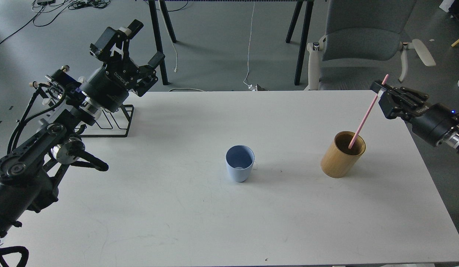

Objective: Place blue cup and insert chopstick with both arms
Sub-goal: 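Pull the red straw up out of the tan holder with the right gripper, then move the straw over the blue cup and lower it inside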

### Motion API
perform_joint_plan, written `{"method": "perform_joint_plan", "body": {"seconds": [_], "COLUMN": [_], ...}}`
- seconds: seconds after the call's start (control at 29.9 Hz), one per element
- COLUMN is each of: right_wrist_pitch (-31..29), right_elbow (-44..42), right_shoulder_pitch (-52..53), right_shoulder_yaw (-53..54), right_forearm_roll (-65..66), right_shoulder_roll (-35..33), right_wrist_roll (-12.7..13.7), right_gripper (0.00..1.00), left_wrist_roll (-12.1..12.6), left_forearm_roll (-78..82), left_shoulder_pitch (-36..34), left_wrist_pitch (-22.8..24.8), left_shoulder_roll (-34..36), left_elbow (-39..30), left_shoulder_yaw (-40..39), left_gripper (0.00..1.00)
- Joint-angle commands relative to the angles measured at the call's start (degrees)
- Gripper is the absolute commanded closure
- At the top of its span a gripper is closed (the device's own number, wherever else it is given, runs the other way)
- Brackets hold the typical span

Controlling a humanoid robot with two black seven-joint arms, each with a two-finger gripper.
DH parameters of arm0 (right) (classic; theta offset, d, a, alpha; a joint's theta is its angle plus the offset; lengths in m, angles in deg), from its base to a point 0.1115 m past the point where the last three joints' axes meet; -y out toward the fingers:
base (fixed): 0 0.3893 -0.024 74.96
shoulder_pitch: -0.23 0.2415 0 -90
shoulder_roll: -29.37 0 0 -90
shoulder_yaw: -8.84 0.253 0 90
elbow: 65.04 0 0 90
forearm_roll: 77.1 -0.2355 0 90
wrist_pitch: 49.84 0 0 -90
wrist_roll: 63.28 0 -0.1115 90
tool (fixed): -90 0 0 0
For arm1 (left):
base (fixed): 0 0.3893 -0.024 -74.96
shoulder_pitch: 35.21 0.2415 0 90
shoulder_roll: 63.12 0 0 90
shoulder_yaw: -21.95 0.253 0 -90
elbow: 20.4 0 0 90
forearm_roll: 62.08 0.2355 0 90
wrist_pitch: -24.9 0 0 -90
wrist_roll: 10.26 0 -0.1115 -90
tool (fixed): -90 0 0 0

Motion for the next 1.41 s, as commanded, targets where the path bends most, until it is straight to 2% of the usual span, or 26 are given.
{"method": "perform_joint_plan", "body": {"seconds": [0.0,0.23,0.4,0.6,0.87,1.37], "right_wrist_pitch": [0.3,0.1,-0.9,-1.3,-1.2,-0.5], "right_elbow": [5.3,11.4,12.6,12.5,12.0,5.0], "right_shoulder_pitch": [0.0,0.0,0.9,2.8,11.2,13.1], "right_shoulder_yaw": [1.5,6.7,9.1,5.2,-5.8,-8.3], "right_forearm_roll": [-0.8,-2.4,-2.5,1.2,2.8,7.0], "right_shoulder_roll": [-3.7,-7.4,-6.1,4.9,11.6,21.0], "right_wrist_roll": [0.0,0.0,0.0,0.0,0.0,0.0], "right_gripper": [0.92,0.94,0.94,0.96,0.97,0.97], "left_wrist_roll": [0.0,0.0,0.0,0.0,0.0,0.0], "left_forearm_roll": [0.1,0.2,0.2,0.4,0.6,0.7], "left_shoulder_pitch": [0.1,1.6,1.7,2.2,2.3,2.3], "left_wrist_pitch": [0.0,0.0,0.0,0.0,0.0,0.0], "left_shoulder_roll": [-0.4,0.0,-0.4,-1.2,-1.8,-1.7], "left_elbow": [0.9,1.6,4.6,5.7,5.9,6.2], "left_shoulder_yaw": [0.1,0.1,0.2,0.3,0.4,0.4], "left_gripper": [0.02,0.02,0.01,0.01,0.01,0.01]}}
